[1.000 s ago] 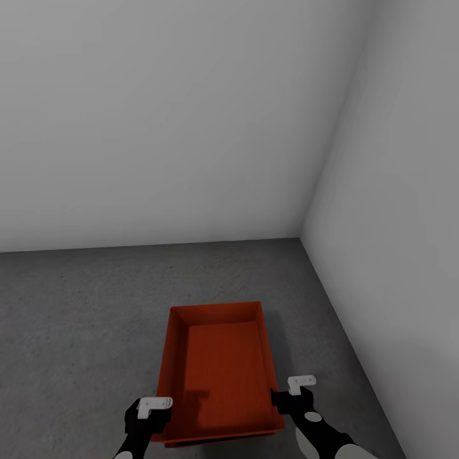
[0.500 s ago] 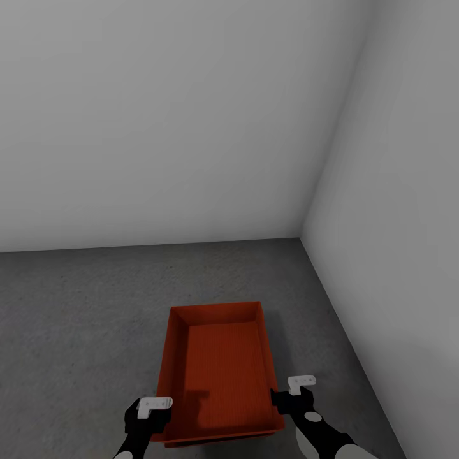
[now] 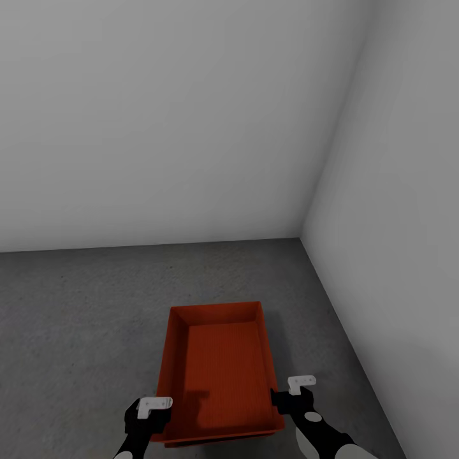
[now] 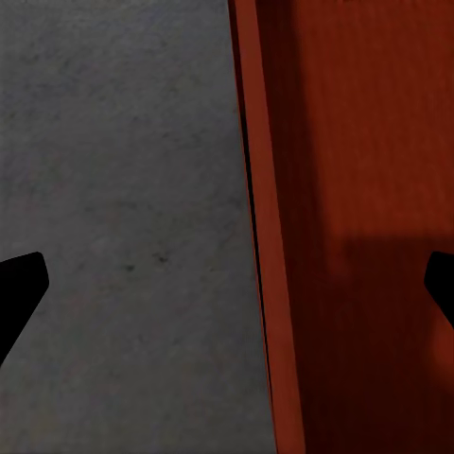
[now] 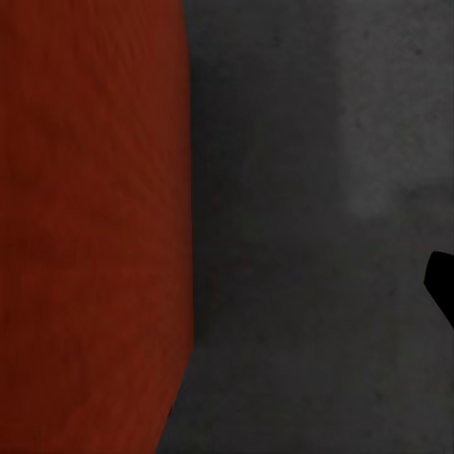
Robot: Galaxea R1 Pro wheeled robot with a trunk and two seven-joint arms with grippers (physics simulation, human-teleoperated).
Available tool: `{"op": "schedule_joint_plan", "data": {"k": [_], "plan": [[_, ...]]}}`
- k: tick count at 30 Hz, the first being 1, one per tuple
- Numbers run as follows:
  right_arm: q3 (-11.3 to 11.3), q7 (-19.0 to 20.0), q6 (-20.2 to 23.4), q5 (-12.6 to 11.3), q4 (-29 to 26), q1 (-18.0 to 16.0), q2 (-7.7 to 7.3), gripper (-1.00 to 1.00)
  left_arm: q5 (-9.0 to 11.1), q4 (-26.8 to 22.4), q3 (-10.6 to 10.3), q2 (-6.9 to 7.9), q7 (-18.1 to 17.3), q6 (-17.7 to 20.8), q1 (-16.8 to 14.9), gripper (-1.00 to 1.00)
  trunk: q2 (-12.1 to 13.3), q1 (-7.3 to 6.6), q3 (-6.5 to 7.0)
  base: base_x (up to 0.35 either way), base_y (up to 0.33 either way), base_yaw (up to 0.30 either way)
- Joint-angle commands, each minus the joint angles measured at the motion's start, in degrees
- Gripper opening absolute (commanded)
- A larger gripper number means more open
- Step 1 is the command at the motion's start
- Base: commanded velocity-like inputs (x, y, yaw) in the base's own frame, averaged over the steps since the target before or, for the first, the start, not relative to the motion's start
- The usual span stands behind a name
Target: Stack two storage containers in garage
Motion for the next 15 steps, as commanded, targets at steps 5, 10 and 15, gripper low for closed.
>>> {"op": "schedule_joint_plan", "data": {"k": [5, 10, 15], "plan": [[0.4, -0.4, -0.1, 0.1, 0.1, 0.0, -0.01, 1.00, -0.6, 0.0, 0.3, -0.05, 0.2, -0.2, 0.0, 1.00, 0.0, -0.01, -0.04, 0.000, 0.000, 0.000], [0.4, -0.4, -0.1, 0.1, 0.1, 0.0, -0.01, 1.00, -0.6, 0.0, 0.3, -0.05, 0.2, -0.2, 0.0, 1.00, 0.0, -0.01, -0.04, 0.000, 0.000, 0.000], [0.4, -0.4, -0.1, 0.1, 0.1, 0.0, -0.01, 1.00, -0.6, 0.0, 0.3, -0.05, 0.2, -0.2, 0.0, 1.00, 0.0, -0.01, -0.04, 0.000, 0.000, 0.000]]}}
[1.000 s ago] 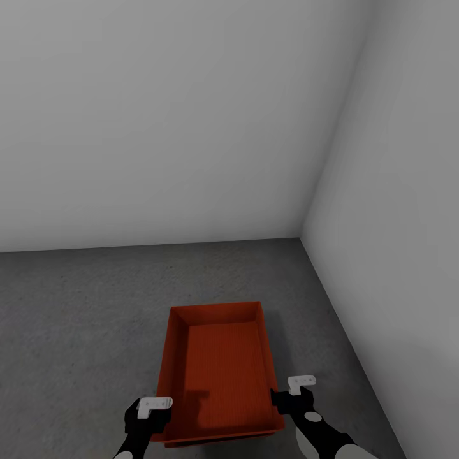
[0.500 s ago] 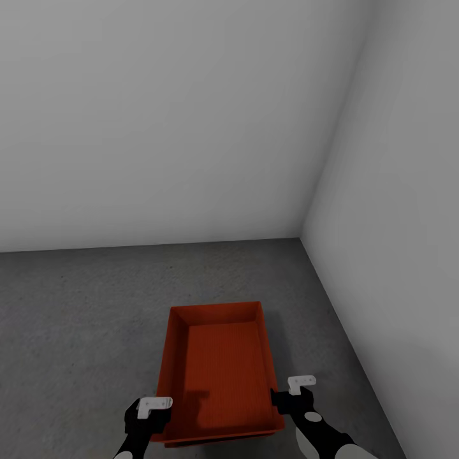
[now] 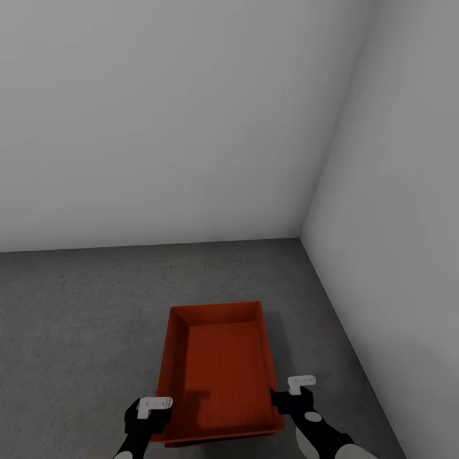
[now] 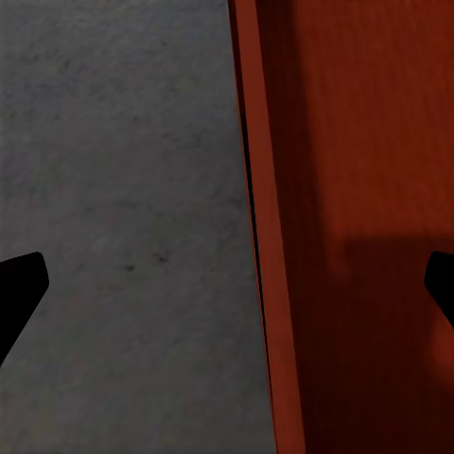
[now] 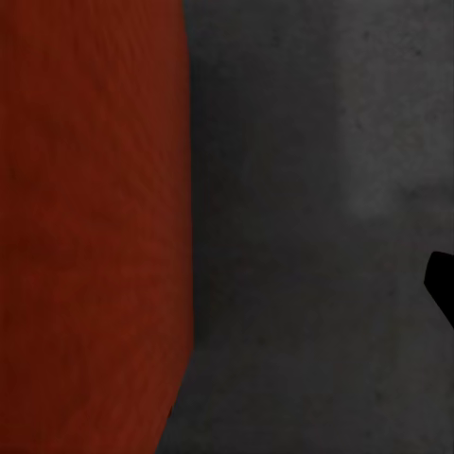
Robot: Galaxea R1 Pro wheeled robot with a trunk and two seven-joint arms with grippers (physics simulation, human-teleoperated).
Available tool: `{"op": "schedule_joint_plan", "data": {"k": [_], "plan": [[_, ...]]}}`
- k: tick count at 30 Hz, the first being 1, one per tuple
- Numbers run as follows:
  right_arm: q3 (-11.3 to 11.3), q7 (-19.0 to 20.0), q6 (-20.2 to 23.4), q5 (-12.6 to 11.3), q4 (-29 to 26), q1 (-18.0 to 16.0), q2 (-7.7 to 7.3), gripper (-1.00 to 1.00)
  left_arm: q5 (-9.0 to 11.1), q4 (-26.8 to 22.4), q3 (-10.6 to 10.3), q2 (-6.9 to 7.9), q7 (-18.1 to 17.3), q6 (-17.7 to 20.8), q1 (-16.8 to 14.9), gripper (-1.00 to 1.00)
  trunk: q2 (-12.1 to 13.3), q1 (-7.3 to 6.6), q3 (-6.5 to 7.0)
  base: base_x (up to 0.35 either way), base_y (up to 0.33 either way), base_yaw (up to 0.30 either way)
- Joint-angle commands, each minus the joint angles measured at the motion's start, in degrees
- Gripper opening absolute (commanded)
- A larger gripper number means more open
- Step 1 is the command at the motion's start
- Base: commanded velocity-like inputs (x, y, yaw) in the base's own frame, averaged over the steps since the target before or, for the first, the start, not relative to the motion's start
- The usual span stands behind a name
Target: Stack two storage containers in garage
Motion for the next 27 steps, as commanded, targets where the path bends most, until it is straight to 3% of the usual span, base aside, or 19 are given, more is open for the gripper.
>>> {"op": "schedule_joint_plan", "data": {"k": [1, 27], "plan": [[0.4, -0.4, -0.1, 0.1, 0.1, 0.0, -0.01, 1.00, -0.6, 0.0, 0.3, -0.05, 0.2, -0.2, 0.0, 1.00, 0.0, -0.01, -0.04, 0.000, 0.000, 0.000], [0.4, -0.4, -0.1, 0.1, 0.1, 0.0, -0.01, 1.00, -0.6, 0.0, 0.3, -0.05, 0.2, -0.2, 0.0, 1.00, 0.0, -0.01, 0.16, 0.000, 0.000, 0.000]]}}
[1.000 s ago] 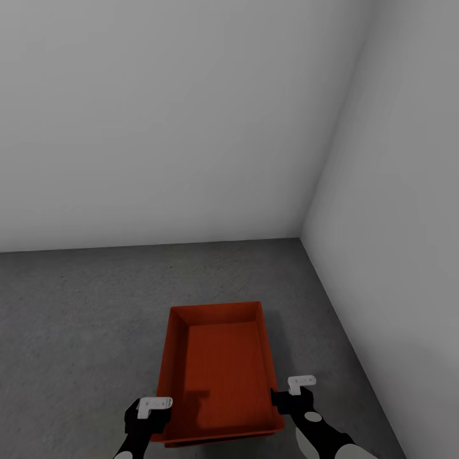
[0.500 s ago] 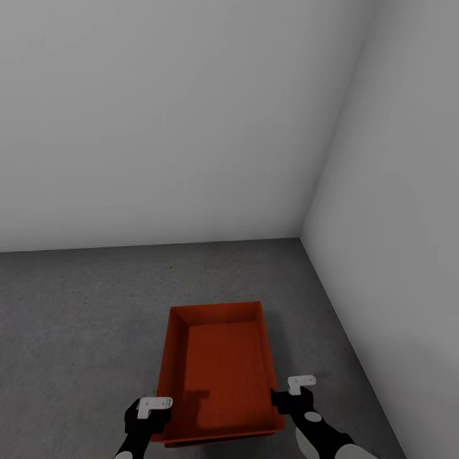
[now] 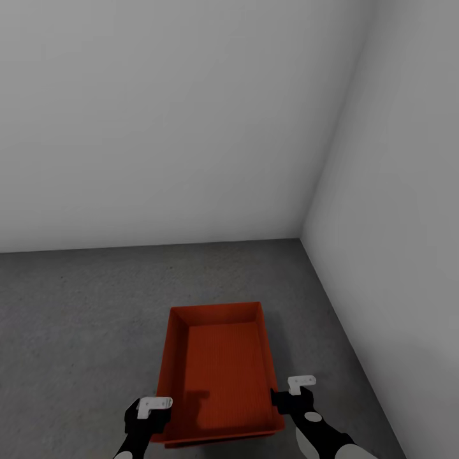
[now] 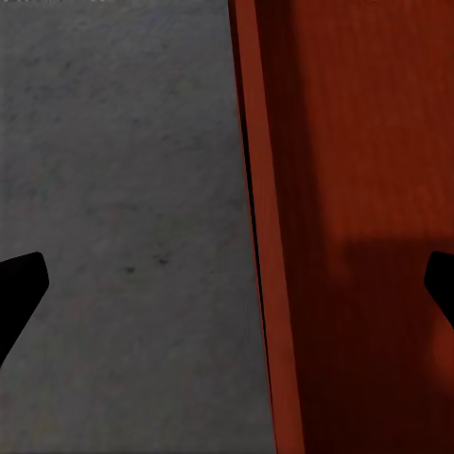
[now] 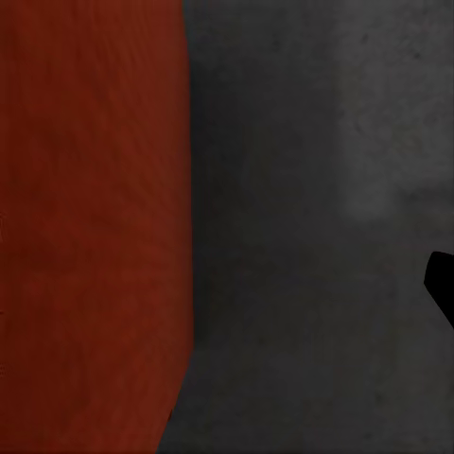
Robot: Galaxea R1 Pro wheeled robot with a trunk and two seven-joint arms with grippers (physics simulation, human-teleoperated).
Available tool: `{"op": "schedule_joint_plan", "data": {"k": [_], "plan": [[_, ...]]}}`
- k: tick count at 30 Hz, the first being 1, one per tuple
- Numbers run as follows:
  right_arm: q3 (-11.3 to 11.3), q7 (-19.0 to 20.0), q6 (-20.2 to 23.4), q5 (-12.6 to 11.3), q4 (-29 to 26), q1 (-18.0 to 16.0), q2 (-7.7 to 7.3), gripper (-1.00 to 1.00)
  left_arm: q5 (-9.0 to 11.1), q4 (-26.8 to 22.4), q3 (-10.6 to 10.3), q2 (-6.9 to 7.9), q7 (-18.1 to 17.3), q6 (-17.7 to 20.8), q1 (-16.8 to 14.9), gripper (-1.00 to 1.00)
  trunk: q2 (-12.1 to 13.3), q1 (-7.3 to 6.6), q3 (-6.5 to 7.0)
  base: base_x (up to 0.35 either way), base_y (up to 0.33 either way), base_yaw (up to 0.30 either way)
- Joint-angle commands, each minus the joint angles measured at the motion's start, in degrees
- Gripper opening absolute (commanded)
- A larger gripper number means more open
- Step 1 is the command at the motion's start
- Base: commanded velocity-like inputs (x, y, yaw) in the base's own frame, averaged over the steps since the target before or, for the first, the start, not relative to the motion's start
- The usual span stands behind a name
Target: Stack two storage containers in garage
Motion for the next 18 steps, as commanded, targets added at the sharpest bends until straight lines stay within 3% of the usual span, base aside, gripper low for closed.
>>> {"op": "schedule_joint_plan", "data": {"k": [1, 18], "plan": [[0.4, -0.4, -0.1, 0.1, 0.1, 0.0, -0.01, 1.00, -0.6, 0.0, 0.3, -0.05, 0.2, -0.2, 0.0, 1.00, 0.0, -0.01, 0.01, 0.000, 0.000, 0.000], [0.4, -0.4, -0.1, 0.1, 0.1, 0.0, -0.01, 1.00, -0.6, 0.0, 0.3, -0.05, 0.2, -0.2, 0.0, 1.00, 0.0, -0.01, 0.24, 0.000, 0.000, 0.000]]}}
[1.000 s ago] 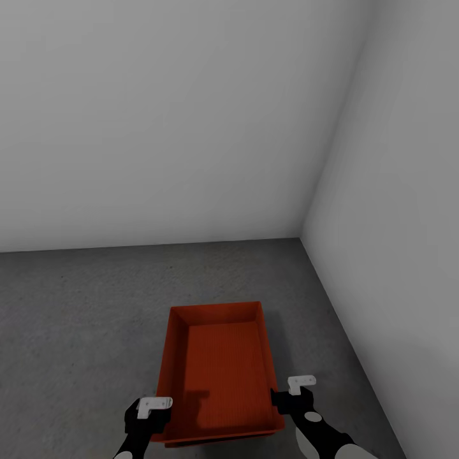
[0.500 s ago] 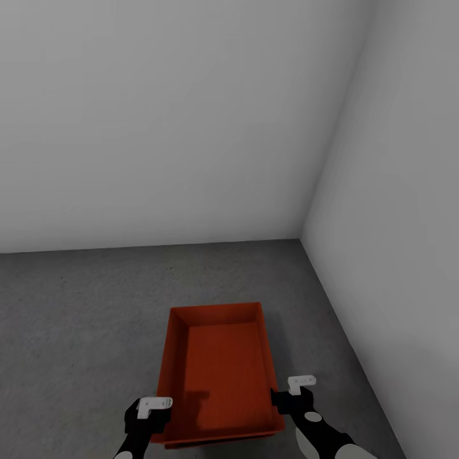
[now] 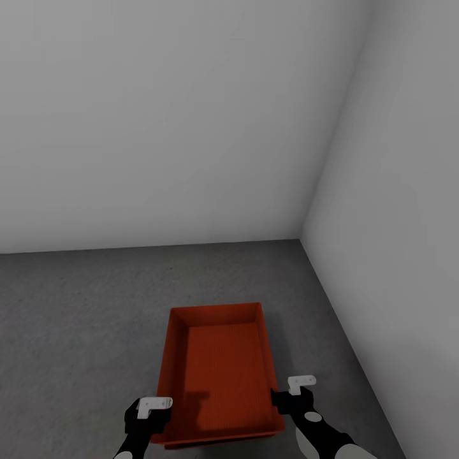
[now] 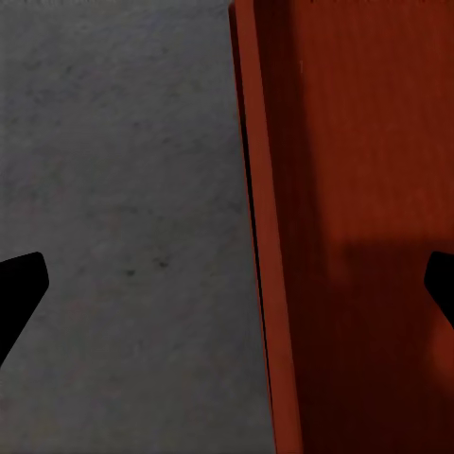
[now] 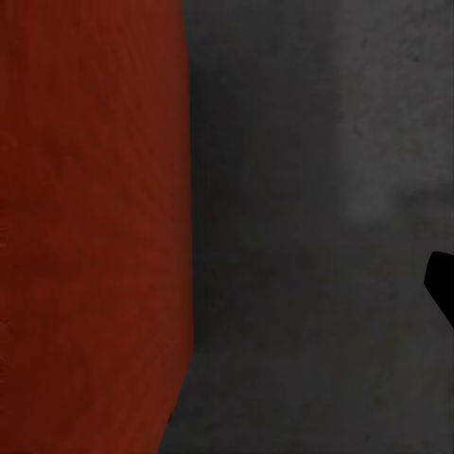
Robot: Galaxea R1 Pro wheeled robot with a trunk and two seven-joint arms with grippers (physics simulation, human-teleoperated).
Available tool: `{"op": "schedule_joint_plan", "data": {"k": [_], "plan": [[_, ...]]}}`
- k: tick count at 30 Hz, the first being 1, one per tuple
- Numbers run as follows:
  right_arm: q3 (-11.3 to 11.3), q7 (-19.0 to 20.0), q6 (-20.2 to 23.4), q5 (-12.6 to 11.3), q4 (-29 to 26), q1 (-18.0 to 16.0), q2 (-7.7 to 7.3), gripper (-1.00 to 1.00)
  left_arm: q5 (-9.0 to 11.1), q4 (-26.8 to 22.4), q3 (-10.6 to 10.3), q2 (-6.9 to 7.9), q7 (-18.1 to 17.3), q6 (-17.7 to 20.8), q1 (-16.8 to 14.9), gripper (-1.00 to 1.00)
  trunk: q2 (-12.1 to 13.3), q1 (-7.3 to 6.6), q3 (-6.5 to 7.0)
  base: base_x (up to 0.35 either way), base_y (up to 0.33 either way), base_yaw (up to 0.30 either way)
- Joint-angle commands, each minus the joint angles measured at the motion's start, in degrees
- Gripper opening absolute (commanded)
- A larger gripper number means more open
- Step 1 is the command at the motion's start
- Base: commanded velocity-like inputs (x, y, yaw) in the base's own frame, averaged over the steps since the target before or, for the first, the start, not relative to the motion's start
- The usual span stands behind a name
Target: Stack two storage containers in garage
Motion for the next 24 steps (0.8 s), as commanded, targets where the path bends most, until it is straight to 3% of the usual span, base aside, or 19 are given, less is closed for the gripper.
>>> {"op": "schedule_joint_plan", "data": {"k": [1, 24], "plan": [[0.4, -0.4, -0.1, 0.1, 0.1, 0.0, -0.01, 1.00, -0.6, 0.0, 0.3, -0.05, 0.2, -0.2, 0.0, 1.00, 0.4, -0.23, 0.14, 0.000, 0.000, 0.000], [0.4, -0.4, -0.1, 0.1, 0.1, 0.0, -0.01, 1.00, -0.6, 0.0, 0.2, -0.04, 0.2, -0.2, 0.0, 1.00, 9.6, -5.28, 4.28, 0.000, 0.000, 0.000]]}}
